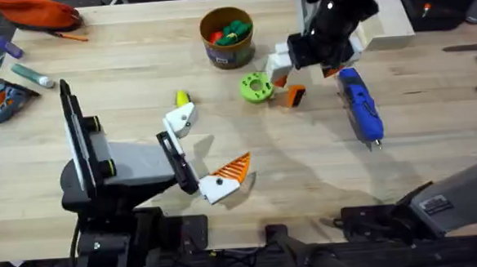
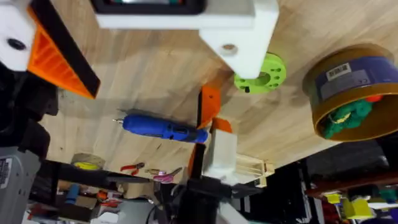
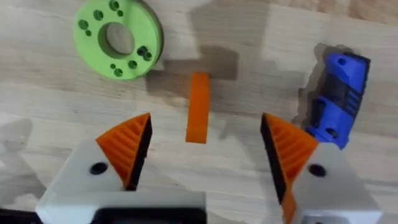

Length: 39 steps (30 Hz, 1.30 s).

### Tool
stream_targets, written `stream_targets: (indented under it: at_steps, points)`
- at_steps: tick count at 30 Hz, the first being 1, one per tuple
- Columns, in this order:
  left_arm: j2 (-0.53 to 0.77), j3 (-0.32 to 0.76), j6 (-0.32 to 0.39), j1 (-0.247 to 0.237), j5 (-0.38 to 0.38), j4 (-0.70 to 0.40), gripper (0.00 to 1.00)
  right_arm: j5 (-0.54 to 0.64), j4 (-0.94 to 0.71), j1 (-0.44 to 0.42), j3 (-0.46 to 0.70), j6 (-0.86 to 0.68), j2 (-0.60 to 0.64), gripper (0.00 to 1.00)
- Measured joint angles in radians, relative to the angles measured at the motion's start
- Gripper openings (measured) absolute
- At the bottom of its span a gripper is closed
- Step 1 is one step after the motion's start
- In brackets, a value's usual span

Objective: Pick up the gripper from the table and insert it into the empty holder that is missing its gripper. Then pick up a screw, insert it into the mounting hole, and use the screwdriver to tighten it. Finally, clean up the table by picking up the vegetable and placing it into the bucket.

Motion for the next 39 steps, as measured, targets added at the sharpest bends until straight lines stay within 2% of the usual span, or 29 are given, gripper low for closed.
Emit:
stream_targets:
  at_steps: [8, 19, 24, 39]
  points:
    - [0.000, 0.000, 0.000, 0.000, 0.000, 0.000, 0.985, -0.021, 0.029, -0.010, -0.048, 0.002, 0.025, 0.949]
    - [0.000, 0.000, 0.000, 0.000, 0.000, 0.000, 0.985, -0.032, 0.032, -0.012, -0.051, -0.006, 0.066, 0.745]
    - [0.000, 0.000, 0.000, 0.000, 0.000, 0.000, 0.985, -0.038, 0.033, -0.012, -0.051, -0.009, 0.068, 0.603]
    - [0.000, 0.000, 0.000, 0.000, 0.000, 0.000, 0.985, -0.084, 0.033, -0.012, -0.051, -0.017, 0.069, 0.368]
